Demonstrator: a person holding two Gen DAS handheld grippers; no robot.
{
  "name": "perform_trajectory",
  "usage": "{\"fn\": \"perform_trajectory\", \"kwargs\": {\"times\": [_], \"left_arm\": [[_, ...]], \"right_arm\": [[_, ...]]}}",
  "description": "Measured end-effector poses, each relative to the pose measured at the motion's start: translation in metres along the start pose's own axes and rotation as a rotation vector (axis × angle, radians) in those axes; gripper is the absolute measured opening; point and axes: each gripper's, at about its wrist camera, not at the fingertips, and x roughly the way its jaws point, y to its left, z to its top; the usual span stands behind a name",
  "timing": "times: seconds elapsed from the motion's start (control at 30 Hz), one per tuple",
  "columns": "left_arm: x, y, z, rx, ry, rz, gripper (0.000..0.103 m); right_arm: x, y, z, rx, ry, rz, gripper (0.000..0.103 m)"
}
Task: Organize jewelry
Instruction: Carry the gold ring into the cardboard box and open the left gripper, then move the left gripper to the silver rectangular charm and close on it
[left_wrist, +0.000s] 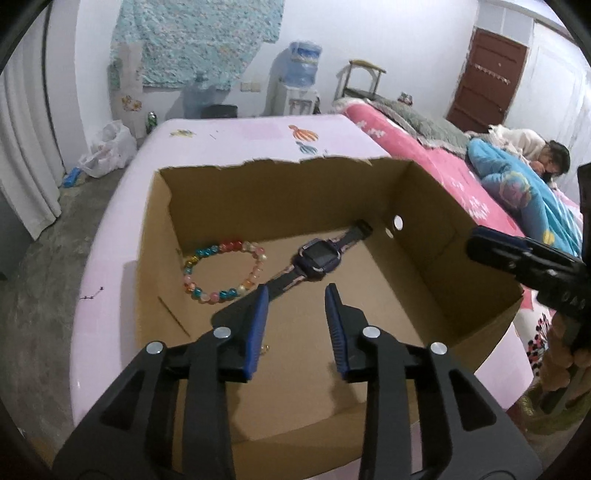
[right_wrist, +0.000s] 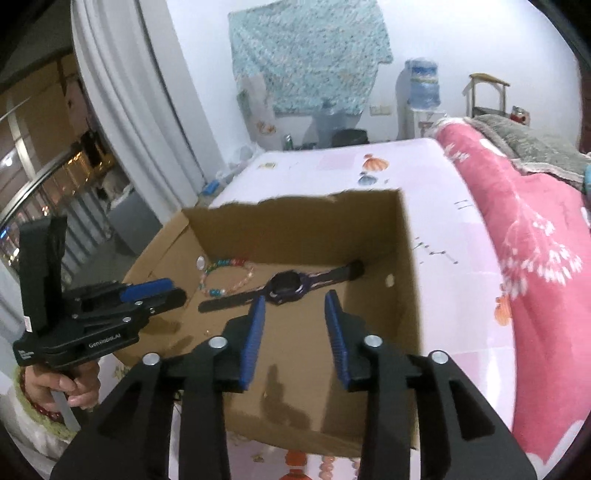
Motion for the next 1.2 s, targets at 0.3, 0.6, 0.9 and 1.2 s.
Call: {"fn": "perform_trajectory", "kwargs": {"times": [0.3,0.6,0.9,1.2], "left_arm": [[-0.04,0.006,0.0,-0.033,-0.127,-0.017,0.03],[-0.088,0.012,-0.017,-0.007,-0.197,0.005,0.032],[-0.117,0.009,-0.069,0.068,-0.15,0.017,0.036],[-0.082,-0.004,-0.12,0.063,0.002,-0.062,0.036]], "right_arm": [[-0.035,-0.001,-0.001,0.009,-0.088,-0.014,0.036],[-0.065,0.014,-0.014,-0.025,-0.132,0.011,0.044],[-0.083,0.016,-0.054,-0.019,-0.061,0.063,0.045],[-0.047,0.021,-0.119,0.102,0.117,0.111,0.045]]}}
